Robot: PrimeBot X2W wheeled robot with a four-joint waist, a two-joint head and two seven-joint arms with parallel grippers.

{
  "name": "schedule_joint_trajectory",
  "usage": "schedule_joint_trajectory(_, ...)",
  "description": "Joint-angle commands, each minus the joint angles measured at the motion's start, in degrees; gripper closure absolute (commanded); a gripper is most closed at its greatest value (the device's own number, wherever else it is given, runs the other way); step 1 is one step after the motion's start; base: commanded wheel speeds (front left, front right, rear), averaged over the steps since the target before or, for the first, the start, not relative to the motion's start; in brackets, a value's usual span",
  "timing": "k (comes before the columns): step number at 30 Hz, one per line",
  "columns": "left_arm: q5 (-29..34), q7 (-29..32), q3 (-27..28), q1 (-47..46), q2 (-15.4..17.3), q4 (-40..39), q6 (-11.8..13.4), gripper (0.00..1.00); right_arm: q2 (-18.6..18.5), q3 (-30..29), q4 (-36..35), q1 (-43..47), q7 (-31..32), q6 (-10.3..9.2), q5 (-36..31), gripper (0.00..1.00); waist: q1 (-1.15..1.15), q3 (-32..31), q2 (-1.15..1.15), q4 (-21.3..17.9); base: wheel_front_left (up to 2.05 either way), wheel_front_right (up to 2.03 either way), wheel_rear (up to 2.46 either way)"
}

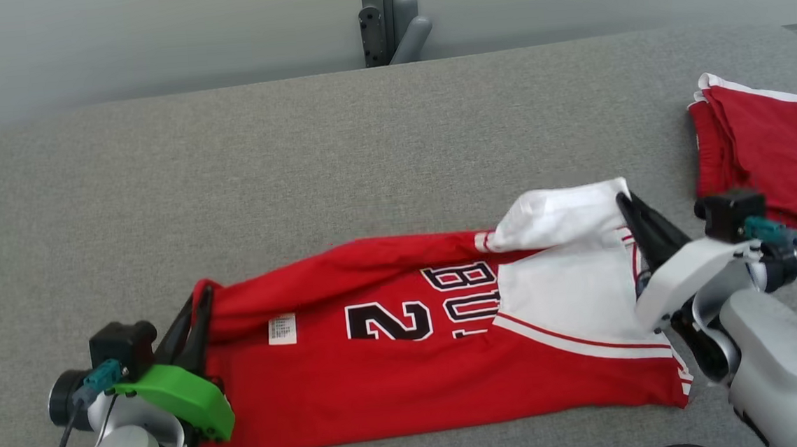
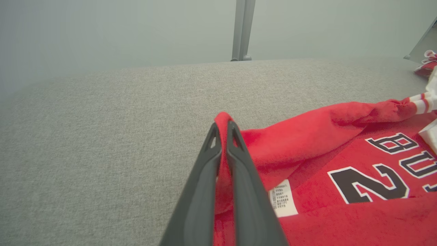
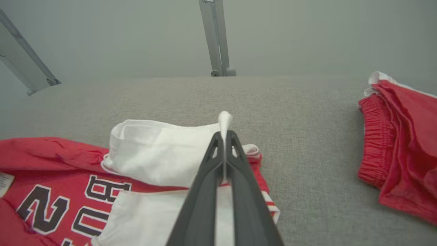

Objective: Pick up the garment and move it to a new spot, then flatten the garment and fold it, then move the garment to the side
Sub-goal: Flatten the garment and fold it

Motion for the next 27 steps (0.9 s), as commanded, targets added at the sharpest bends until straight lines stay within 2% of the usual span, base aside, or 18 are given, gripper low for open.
schedule_joint_trajectory(1, 0.5, 0.0, 0.5, 1.2, 0.0, -0.1, 0.1, 1.0, 0.2, -0.4, -0.6, 1.2, -0.2, -0.08, 0.4, 1.0, 0.0, -1.1, 0.0, -0.8, 0.0, 0.0, 0.0)
schedule_joint_trajectory(12, 1.1, 0.0, 4.0, 10.6, -2.0, -0.2, 0.1, 1.0, 4.4, -2.9, -3.1, 12.5, -0.2, -0.08, -0.1, 1.0, 0.0, -4.8, 0.0, -2.5, 0.0, 0.0, 0.0)
schedule_joint_trajectory(27, 3.0, 0.0, 8.5, 14.7, -3.2, 0.5, 0.1, 1.0, 7.1, -9.5, -3.4, 17.5, -0.2, -0.08, -3.0, 1.0, 0.0, -5.7, 0.0, -3.9, 0.0, 0.0, 0.0)
